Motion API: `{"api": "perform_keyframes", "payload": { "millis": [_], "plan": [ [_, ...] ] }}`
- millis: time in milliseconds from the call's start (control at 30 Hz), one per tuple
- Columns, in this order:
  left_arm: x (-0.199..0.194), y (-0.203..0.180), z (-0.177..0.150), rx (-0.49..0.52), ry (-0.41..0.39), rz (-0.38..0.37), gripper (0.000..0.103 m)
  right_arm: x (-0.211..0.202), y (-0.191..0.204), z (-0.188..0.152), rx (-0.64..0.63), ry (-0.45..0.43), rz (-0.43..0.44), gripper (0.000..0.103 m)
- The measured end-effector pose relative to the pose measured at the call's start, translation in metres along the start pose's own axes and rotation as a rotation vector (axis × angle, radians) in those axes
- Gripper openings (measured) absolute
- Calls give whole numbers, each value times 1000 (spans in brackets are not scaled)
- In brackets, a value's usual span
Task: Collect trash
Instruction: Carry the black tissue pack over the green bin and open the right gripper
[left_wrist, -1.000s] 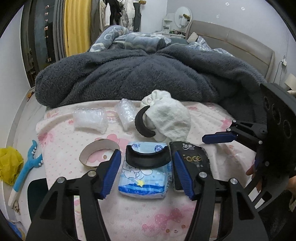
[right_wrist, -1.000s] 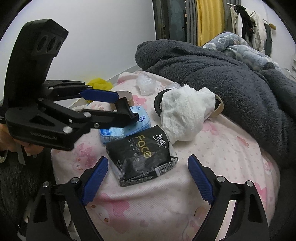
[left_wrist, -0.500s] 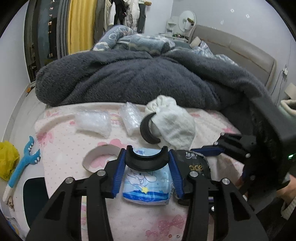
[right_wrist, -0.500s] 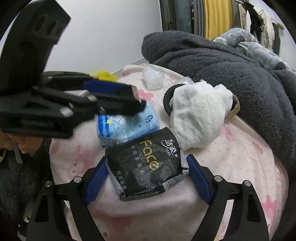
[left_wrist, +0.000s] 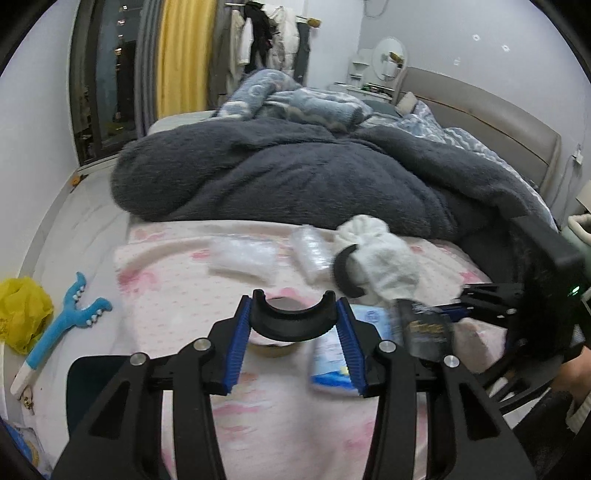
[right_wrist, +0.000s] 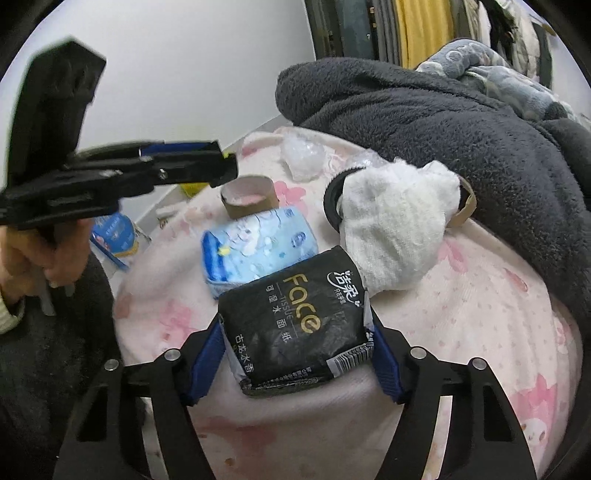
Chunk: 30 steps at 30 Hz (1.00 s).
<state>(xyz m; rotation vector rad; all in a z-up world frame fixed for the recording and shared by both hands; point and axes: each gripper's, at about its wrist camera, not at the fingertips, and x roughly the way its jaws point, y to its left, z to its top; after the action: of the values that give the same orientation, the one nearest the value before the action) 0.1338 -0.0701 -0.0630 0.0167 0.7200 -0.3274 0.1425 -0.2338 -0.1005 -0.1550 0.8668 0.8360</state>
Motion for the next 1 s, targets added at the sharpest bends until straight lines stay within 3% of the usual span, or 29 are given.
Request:
{"api": "perform_keyframes", "payload": {
  "millis": [233, 433, 700, 1000],
  "plan": [
    [-19, 48, -5, -92, -18, 50, 49, -27, 16, 22, 66, -92, 39, 71],
    [-31, 86, -19, -124, 2, 120, 49, -26, 35, 58, 91, -144, 8, 71],
    [-31, 150, -55, -178, 99, 217, 49, -1, 64, 100, 124, -180, -24, 71],
    [-29, 211, -92, -289, 193, 239, 49, 46, 114, 134, 117, -174, 6, 71]
  ]
}}
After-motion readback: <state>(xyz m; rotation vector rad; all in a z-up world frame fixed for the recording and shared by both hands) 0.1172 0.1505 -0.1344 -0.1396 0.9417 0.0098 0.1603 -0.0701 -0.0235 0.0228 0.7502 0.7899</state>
